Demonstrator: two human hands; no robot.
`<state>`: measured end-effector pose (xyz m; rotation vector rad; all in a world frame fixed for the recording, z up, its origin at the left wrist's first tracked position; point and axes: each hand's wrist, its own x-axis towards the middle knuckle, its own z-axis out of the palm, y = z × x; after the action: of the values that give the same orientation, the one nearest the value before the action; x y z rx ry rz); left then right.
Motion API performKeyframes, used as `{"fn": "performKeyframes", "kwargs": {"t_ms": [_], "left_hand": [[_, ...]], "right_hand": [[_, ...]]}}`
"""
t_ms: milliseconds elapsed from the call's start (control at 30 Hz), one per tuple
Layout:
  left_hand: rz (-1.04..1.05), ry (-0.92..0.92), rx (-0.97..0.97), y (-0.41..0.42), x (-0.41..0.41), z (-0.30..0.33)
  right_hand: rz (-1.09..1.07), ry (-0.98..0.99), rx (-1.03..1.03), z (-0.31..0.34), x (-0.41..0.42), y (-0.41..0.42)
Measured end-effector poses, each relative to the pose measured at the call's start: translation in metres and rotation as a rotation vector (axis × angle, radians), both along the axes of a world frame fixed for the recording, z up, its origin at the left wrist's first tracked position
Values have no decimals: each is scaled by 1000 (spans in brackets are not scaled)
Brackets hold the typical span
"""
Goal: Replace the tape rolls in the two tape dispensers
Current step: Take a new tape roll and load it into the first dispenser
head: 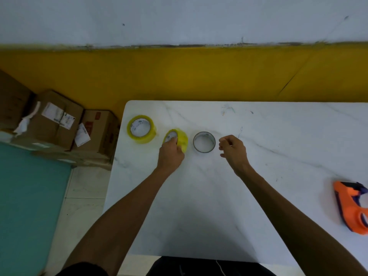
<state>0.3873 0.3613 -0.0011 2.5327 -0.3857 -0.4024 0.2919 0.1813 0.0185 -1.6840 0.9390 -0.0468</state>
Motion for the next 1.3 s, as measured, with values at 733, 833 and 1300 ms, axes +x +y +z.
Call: {"fn": "performKeyframes", "kwargs": {"t_ms": [733, 833, 1300], "left_hand": [[-333, 324, -618, -164, -105, 155], [-398, 399, -596, -189, -148, 154], [-399, 601, -493, -290, -324, 139]], "right_hand": [[-421, -437, -217, 111, -107, -44], [-500, -421, -260, 107, -153, -59], [-580, -367, -255, 86, -343, -140]]}}
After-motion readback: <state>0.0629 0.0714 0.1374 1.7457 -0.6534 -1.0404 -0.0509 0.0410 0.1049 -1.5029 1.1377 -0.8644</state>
